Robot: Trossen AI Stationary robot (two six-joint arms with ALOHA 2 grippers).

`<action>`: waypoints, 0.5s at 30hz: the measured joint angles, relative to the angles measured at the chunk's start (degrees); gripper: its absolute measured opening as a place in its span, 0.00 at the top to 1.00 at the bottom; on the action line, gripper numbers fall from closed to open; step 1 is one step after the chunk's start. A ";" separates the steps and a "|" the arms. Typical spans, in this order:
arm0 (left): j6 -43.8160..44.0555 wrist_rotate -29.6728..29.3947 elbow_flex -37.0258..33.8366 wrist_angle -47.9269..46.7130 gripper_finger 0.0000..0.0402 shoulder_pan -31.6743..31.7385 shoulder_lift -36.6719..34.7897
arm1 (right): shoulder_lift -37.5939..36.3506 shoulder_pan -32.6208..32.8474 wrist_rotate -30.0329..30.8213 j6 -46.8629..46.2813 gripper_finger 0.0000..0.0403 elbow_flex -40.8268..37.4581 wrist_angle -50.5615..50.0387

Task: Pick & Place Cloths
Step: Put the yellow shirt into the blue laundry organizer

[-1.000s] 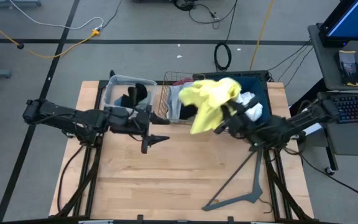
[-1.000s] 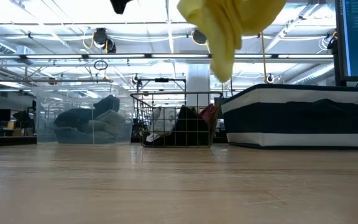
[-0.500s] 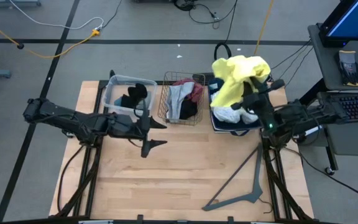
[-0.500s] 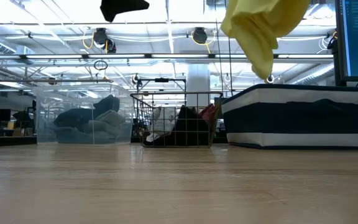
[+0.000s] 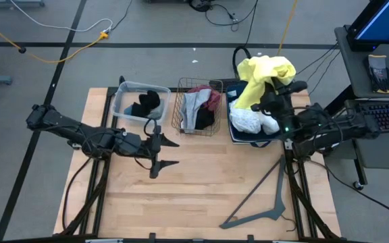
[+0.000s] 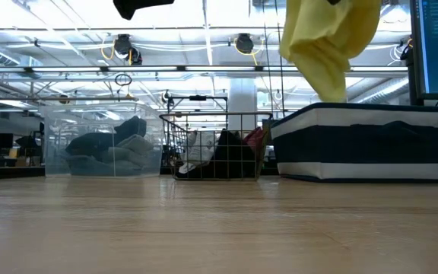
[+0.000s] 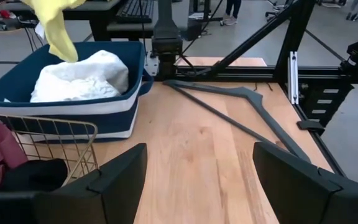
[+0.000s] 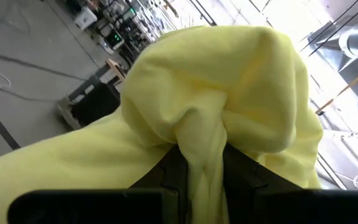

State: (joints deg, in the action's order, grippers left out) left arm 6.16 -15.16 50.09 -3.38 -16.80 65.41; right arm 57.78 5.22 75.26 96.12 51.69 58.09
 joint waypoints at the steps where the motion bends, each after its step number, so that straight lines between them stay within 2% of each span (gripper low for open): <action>1: 0.18 0.00 0.00 0.00 0.26 0.00 0.00 | 0.00 -0.35 0.00 0.00 0.87 -0.50 -0.03; 15: 2.43 0.15 -0.02 0.04 0.26 -0.02 0.02 | -4.89 -1.51 -0.29 -5.27 0.87 -3.22 -0.21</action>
State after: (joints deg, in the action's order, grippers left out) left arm 8.60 -15.01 50.06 -3.33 -16.82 65.43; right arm 52.89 3.70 74.97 90.85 48.47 57.88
